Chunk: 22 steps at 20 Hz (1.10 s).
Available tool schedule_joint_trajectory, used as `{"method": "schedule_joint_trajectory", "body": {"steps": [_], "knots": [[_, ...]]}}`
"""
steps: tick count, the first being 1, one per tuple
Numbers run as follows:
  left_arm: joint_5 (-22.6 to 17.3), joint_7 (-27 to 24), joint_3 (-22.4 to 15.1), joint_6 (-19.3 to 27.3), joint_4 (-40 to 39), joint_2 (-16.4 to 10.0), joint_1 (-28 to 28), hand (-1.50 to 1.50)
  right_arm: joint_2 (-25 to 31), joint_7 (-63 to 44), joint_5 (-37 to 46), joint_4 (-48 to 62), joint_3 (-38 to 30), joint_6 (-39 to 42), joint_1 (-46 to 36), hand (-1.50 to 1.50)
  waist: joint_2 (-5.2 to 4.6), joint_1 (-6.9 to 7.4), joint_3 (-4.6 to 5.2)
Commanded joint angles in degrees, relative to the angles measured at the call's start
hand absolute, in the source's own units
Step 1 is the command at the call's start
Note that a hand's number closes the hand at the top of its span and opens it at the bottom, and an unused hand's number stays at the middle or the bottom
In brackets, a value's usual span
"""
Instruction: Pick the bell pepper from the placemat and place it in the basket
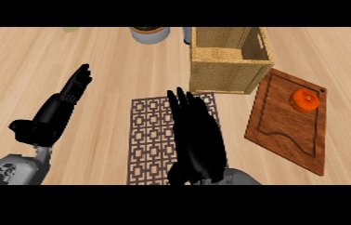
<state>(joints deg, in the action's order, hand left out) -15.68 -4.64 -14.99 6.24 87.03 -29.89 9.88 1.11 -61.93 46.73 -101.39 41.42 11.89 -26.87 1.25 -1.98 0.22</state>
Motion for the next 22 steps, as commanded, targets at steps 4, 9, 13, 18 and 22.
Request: {"method": "schedule_joint_trajectory", "body": {"steps": [4,9,13,18,22], "knots": [[1.2,-0.7,0.1,-0.6,0.8,0.8,0.2,0.0,-0.6,-17.2,-3.2,-15.7,-2.3,16.1,0.4,-1.5,-0.74,0.92,-0.13],[1.3,0.2,1.2,-1.2,1.3,1.0,0.5,0.0,2.3,-14.0,0.7,-19.7,0.4,13.3,8.2,-1.5,-0.95,1.22,-0.19],[2.0,1.7,2.0,-1.7,0.1,2.2,2.3,0.0,1.0,-10.1,4.0,-19.3,-0.5,10.9,11.3,-1.5,-1.13,1.42,-0.21],[2.9,-1.2,3.4,-4.1,-0.6,3.3,-0.2,0.0,1.3,1.3,8.7,-11.0,-1.5,2.0,16.0,-1.5,-1.25,1.92,-0.22],[4.7,2.4,3.4,-4.4,0.7,4.9,1.1,0.0,0.4,6.1,11.3,-5.2,-3.0,-2.7,16.2,-1.5,-1.26,1.97,-0.23]]}}
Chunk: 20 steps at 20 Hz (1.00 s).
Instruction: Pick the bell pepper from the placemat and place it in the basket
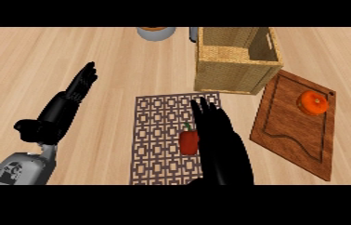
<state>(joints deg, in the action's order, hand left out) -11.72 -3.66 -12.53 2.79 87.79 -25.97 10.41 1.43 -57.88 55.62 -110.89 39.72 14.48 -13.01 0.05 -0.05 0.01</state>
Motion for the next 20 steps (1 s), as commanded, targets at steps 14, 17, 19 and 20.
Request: {"method": "schedule_joint_trajectory", "body": {"steps": [14,17,19,20], "knots": [[5.3,4.1,6.4,-6.2,2.9,5.1,-0.3,0.0,-1.4,14.9,4.7,16.6,-5.0,-14.2,2.8,-1.5,-0.05,0.18,-0.02],[5.5,3.5,8.6,-7.9,0.8,5.0,1.3,0.0,-1.4,11.7,5.3,14.7,1.8,-17.9,5.3,-1.5,-0.04,0.08,-0.01],[8.0,5.5,7.2,-6.1,3.1,7.9,0.9,0.0,-1.4,9.2,2.4,12.6,-0.7,-12.9,0.9,-1.5,-0.02,0.15,-0.01],[9.0,2.1,8.0,-6.4,2.1,8.1,-1.6,0.0,-1.4,9.1,6.6,11.1,2.5,-14.8,6.3,-1.5,0.0,0.06,-0.01]]}}
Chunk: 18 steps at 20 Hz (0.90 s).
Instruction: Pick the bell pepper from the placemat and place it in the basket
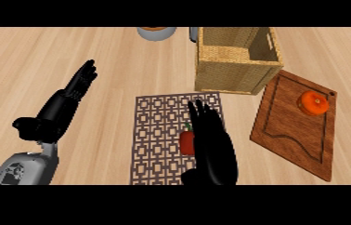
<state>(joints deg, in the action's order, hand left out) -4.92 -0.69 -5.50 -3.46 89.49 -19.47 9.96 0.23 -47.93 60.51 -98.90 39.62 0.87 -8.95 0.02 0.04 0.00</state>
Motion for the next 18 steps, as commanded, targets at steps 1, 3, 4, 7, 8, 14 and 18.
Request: {"method": "schedule_joint_trajectory", "body": {"steps": [1,3,4,7,8,14,18], "knots": [[2.5,-2.3,0.7,-0.5,-3.6,3.1,1.0,0.0,-0.2,-4.0,-1.6,-1.4,0.9,2.7,-3.1,-1.5,-0.02,-0.04,0.01],[1.8,2.4,1.5,-1.3,-0.1,2.7,1.9,0.0,-0.2,-5.2,-1.7,2.5,1.8,0.1,-3.5,-1.5,-0.01,0.07,0.0],[1.8,-2.6,2.9,-3.6,-2.2,1.2,-0.9,0.0,-0.2,-4.2,2.8,-2.5,3.4,2.0,2.2,-1.5,0.03,-0.09,0.01],[2.1,-0.1,3.5,-4.3,-0.7,2.0,-0.2,0.0,0.3,-1.1,2.1,2.2,-0.3,1.3,0.7,-1.5,0.01,-0.05,0.0],[1.7,-1.1,4.1,-4.6,-4.3,2.4,2.1,0.0,-0.2,-2.7,0.9,5.6,0.9,1.6,-2.0,-1.5,-0.05,-0.04,0.01],[4.6,-1.4,3.7,-4.7,-1.2,4.1,-0.7,0.0,-0.2,-4.0,-0.5,12.9,3.8,-6.5,-4.6,-1.5,-0.06,0.15,0.0],[5.5,1.5,4.0,-5.4,1.5,5.3,-1.3,0.0,-0.2,-2.3,-0.4,10.9,-0.4,-1.8,-4.0,-1.5,0.0,0.07,0.0]]}}
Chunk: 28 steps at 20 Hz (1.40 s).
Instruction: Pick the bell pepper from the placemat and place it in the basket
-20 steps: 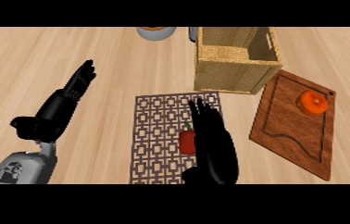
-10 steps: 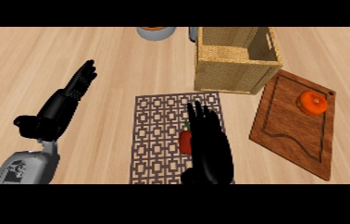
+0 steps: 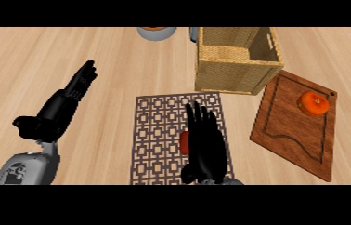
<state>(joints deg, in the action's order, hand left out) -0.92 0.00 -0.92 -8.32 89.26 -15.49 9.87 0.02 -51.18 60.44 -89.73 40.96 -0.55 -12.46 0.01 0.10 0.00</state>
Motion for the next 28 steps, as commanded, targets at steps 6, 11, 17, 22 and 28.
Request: {"method": "schedule_joint_trajectory", "body": {"steps": [6,11,17,22,28], "knots": [[1.9,1.0,0.2,-1.0,3.1,2.3,-1.5,0.0,0.0,0.7,-3.3,12.9,-2.1,-5.9,-5.6,-1.5,-0.02,0.24,-0.01],[2.1,-0.5,3.1,-2.9,-1.9,1.9,1.5,0.0,0.0,-0.4,-1.6,6.8,-1.8,-0.1,-1.8,-1.5,0.02,-0.1,0.0],[1.7,-4.8,4.1,-5.0,-1.0,1.6,-3.6,0.0,0.0,3.3,-8.6,16.6,-1.5,-5.7,-5.8,-1.5,-0.04,0.31,0.0],[2.6,0.7,4.3,-2.9,-0.2,2.8,2.4,0.0,0.8,7.8,-8.8,20.6,-1.9,-1.4,-4.9,1.5,-0.08,0.01,0.0],[3.2,-0.8,4.6,-4.6,0.4,2.7,-1.4,0.0,0.0,6.7,-8.5,23.9,2.6,-5.9,-6.8,1.5,-0.03,0.19,0.0]]}}
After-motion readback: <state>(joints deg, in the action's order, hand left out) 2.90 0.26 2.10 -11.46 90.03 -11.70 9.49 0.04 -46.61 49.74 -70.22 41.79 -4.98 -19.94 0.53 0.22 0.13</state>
